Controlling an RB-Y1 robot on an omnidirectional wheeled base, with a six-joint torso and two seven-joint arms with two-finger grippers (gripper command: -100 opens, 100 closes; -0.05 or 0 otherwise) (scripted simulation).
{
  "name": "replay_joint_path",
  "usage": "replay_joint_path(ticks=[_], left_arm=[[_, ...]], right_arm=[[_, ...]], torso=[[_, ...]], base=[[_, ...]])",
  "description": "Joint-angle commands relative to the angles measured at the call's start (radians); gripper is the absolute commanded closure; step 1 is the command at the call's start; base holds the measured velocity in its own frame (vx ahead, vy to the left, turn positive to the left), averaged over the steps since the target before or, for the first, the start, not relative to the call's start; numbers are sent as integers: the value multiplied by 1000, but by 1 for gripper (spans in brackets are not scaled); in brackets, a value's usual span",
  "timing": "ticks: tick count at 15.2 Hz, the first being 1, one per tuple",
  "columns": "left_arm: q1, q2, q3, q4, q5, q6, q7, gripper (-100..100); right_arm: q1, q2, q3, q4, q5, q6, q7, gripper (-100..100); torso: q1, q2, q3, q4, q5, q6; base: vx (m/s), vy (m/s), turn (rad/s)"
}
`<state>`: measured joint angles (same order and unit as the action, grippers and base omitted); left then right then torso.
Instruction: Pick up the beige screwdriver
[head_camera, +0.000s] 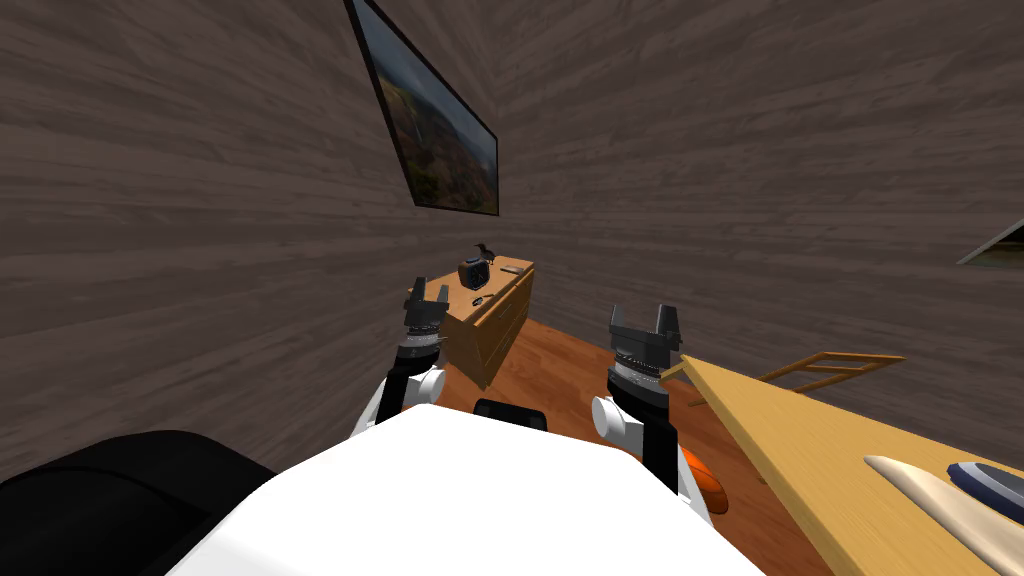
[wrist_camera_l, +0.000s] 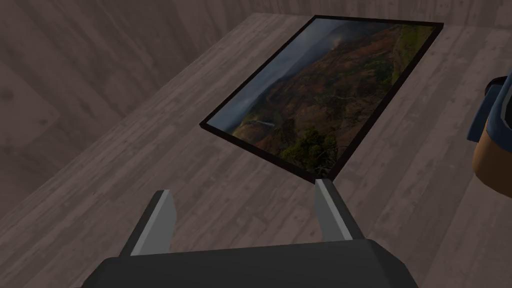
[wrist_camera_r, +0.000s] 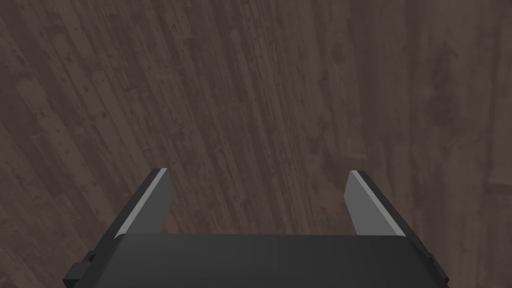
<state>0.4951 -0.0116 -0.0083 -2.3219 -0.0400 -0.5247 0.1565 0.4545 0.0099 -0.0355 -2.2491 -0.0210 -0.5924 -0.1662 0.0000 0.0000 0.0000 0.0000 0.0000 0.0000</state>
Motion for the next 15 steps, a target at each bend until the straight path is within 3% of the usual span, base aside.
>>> replay_joint_path(ticks=[1, 3, 4, 5, 6, 7, 8, 9, 10, 13, 14, 15], left_arm=[[-7, 41, 1, 4, 13, 15, 6, -100], [-13, 72, 2, 9, 25, 30, 11, -100], [-22, 105, 3, 15, 42, 51, 19, -100], [-22, 105, 3, 15, 42, 51, 19, -100], [-33, 141, 5, 22, 63, 75, 28, -100], [-33, 141, 5, 22, 63, 75, 28, -100], [-46, 178, 6, 30, 88, 105, 39, -100], [-46, 178, 6, 30, 88, 105, 39, -100], [-60, 213, 8, 40, 116, 138, 52, -100], [-76, 257, 10, 51, 147, 175, 66, -100], [-94, 293, 12, 63, 181, 211, 81, -100], [-94, 298, 12, 63, 181, 216, 81, -100]], right_arm=[[0, 0, 0, 0, 0, 0, 0, 0], [0, 0, 0, 0, 0, 0, 0, 0], [0, 0, 0, 0, 0, 0, 0, 0], [0, 0, 0, 0, 0, 0, 0, 0], [0, 0, 0, 0, 0, 0, 0, 0], [0, 0, 0, 0, 0, 0, 0, 0], [0, 0, 0, 0, 0, 0, 0, 0], [0, 0, 0, 0, 0, 0, 0, 0], [0, 0, 0, 0, 0, 0, 0, 0], [0, 0, 0, 0, 0, 0, 0, 0], [0, 0, 0, 0, 0, 0, 0, 0], [0, 0, 0, 0, 0, 0, 0, 0]], torso=[[0, 0, 0, 0, 0, 0], [0, 0, 0, 0, 0, 0], [0, -1, 0, 0, 0, 0], [0, -1, 0, 0, 0, 0], [0, -1, -1, 0, 0, 0], [-1, -1, -1, 0, 0, 0], [-1, -1, -1, 0, 0, 0], [-1, -2, -1, 0, 0, 0], [-1, -2, -1, 0, 0, 0], [-1, -2, -1, 0, 0, 0], [-1, -2, -1, 0, 0, 0], [-1, -2, -1, 0, 0, 0]], base=[[4, -3, -13], [10, -10, -23], [11, -12, -19], [12, -11, -17], [13, -16, -26], [15, -16, -21], [20, -15, -26], [19, -15, -26], [21, -18, -32], [21, -18, -32], [23, -19, -44], [25, -20, -37]])
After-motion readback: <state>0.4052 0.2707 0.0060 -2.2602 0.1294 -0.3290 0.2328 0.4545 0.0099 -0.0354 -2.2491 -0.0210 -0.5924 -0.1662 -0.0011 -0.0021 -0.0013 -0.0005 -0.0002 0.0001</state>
